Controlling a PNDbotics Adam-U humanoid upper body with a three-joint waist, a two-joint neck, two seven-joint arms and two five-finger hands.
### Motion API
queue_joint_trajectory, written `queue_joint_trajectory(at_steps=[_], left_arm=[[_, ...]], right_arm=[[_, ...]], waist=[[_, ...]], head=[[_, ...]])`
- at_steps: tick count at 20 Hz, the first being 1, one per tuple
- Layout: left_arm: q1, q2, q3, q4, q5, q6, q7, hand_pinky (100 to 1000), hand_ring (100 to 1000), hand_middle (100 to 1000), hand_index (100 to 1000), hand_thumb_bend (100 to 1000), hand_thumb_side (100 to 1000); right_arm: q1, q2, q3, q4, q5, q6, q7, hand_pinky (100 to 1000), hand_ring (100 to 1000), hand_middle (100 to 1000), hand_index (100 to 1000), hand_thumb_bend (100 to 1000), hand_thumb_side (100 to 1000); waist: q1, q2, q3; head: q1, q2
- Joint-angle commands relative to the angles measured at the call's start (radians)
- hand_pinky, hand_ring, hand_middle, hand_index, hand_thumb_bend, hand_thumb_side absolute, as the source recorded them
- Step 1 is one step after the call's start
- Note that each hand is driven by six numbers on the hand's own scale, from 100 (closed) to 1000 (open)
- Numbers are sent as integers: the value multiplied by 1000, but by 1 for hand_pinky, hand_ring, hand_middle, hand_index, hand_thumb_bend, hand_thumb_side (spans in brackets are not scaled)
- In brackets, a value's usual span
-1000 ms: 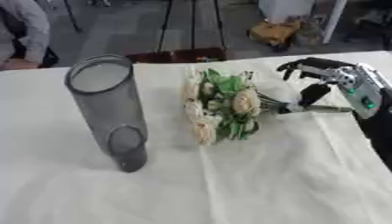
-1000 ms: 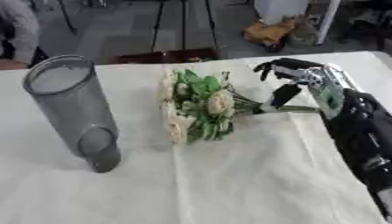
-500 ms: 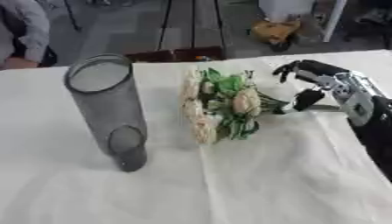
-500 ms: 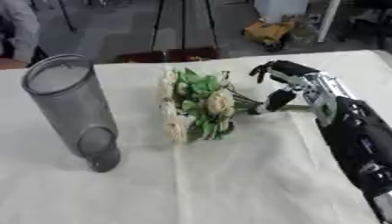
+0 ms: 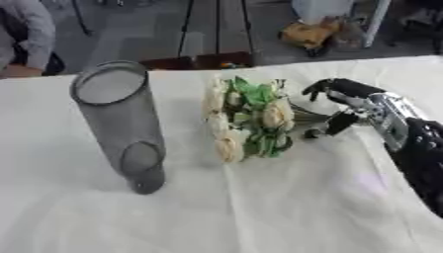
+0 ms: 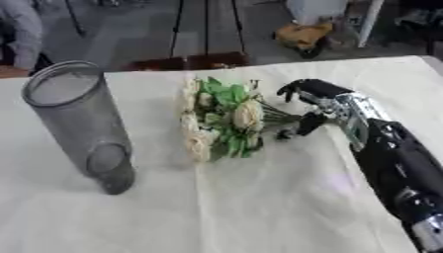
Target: Arrange flowers into the vase.
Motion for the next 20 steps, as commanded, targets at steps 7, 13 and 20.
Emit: queue_joint_trajectory(at_steps=[7,13,20], left_arm=[[-6,11,4,-18,4,1,-6,543,666,861,905,100,1000],[-5,12,4,-18,5,2,-7,543,665,861,905,100,1000],[-6,11,3,-18,6,2,-10,543,666,862,904,100,1000]], right_arm=[[-22,12,-5,24,11,0,-23,784,976,671,895,650,345],[-29,1,-9,8,3,8,-22,781,973,656,896,636,389],[-43,-20,-35,-100,-14,61,-28,783,968,647,895,627,459]], waist=[[2,-8,7],[3,-7,7],[2,-7,6]], head=[[-4,-13],[-3,-10],[-2,-9]])
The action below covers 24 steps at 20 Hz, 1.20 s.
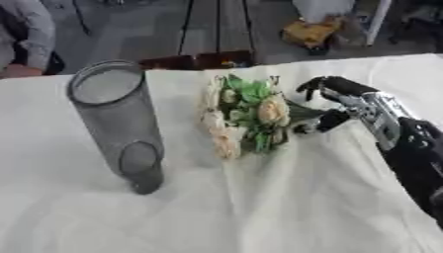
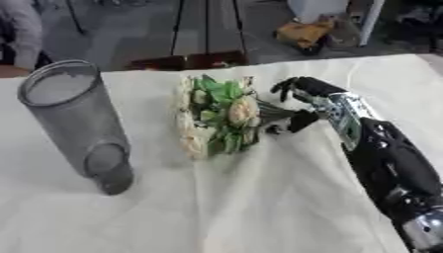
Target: Arrange flowers into the vase.
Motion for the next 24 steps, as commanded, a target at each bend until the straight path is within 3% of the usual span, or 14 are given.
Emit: queue_joint_trajectory(at_steps=[1,9,24], left_arm=[[-6,11,4,-18,5,-1,-3,543,666,862,904,100,1000],[-6,12,3,-18,7,-1,-5,544,665,862,904,100,1000],[-5,9,3,-18,10,3,-6,544,665,863,905,100,1000]], right_arm=[[-28,-35,-11,-53,-9,22,-4,782,968,647,895,627,460],[-29,-33,-12,-59,-7,38,-6,781,968,646,894,624,452],[-27,-27,-8,21,-12,23,34,778,975,652,896,573,378]], waist=[[-2,-18,1],[-3,-17,2],[-2,-13,5]], head=[[-1,-5],[-2,-5],[-5,-8]])
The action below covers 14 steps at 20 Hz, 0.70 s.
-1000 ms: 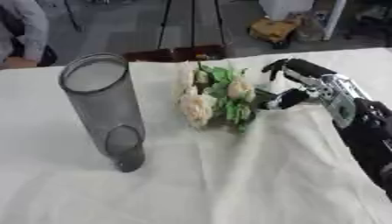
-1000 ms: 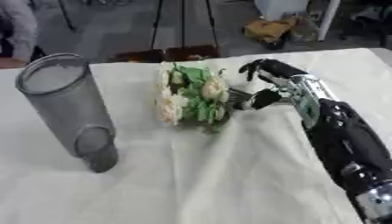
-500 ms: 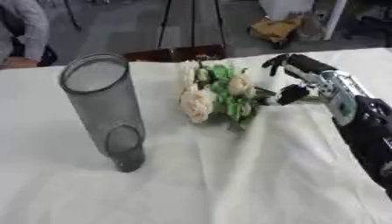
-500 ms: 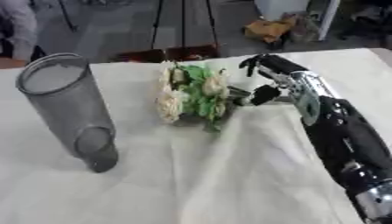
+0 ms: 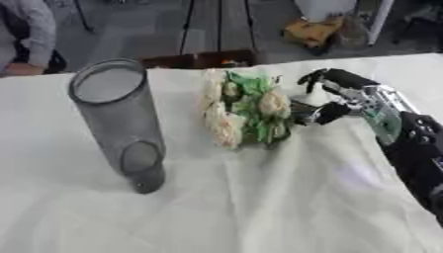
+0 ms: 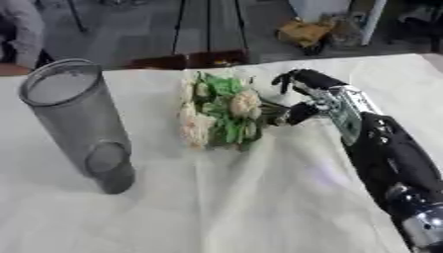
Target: Arrange flowers into the vase.
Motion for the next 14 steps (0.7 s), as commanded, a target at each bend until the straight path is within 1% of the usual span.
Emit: queue_joint_trajectory(at_steps=[1,2,7,10,13,14], left_arm=[[-5,9,3,-18,2,1,-3,544,665,863,905,100,1000],[-5,9,3,-18,3,1,-3,543,664,863,905,100,1000],[-6,8,2,-18,4,2,-4,542,664,863,905,100,1000],[-6,7,2,-18,4,3,-5,542,664,863,905,100,1000],[-4,7,1,-18,5,4,-6,542,664,863,905,100,1000],[-4,7,1,-18,5,4,-6,542,664,863,905,100,1000]], right_arm=[[-24,-23,-8,5,-11,-1,6,778,974,650,895,570,376],[-26,-20,-8,10,-12,-1,5,776,973,645,894,582,377],[-36,-2,-4,26,-9,-4,-8,757,942,602,869,570,384],[-40,3,0,33,-3,-9,-13,716,881,534,818,560,385],[-42,5,2,42,2,-12,-12,678,842,490,776,551,380],[-42,5,2,45,2,-14,-11,678,842,490,776,551,380]], waist=[[-1,-16,0],[-1,-15,1],[2,-13,4],[2,-12,5],[1,-11,4],[0,-11,4]], head=[[-5,-8],[-6,-10],[-13,-15],[-14,-15],[-13,-13],[-13,-13]])
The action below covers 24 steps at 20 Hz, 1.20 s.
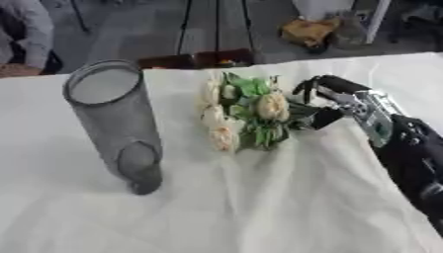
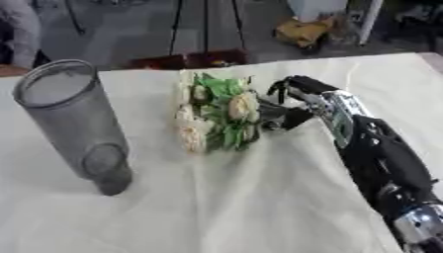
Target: Arrange flowers into the vase.
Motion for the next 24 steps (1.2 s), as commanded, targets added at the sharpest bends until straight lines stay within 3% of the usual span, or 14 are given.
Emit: queue_joint_trajectory(at_steps=[1,14,18,24], left_arm=[[-5,8,2,-18,4,0,-2,542,664,863,905,100,1000],[-4,7,2,-18,6,1,-2,542,662,861,905,100,1000],[-3,6,2,-18,7,2,-3,541,661,859,905,100,1000],[-3,6,2,-18,8,3,-2,540,656,855,904,100,1000]], right_arm=[[-27,-13,1,1,4,-6,-1,660,823,469,753,546,378],[-31,-4,-1,52,-18,-14,25,654,821,429,718,487,338],[-34,0,-2,63,-36,-19,31,704,829,418,692,451,318],[-35,7,-3,81,-64,-23,43,653,783,357,644,472,310]], waist=[[-2,-17,1],[-1,-15,3],[-1,-14,4],[-2,-13,6]], head=[[-1,-9],[0,-13],[1,-14],[2,-16]])
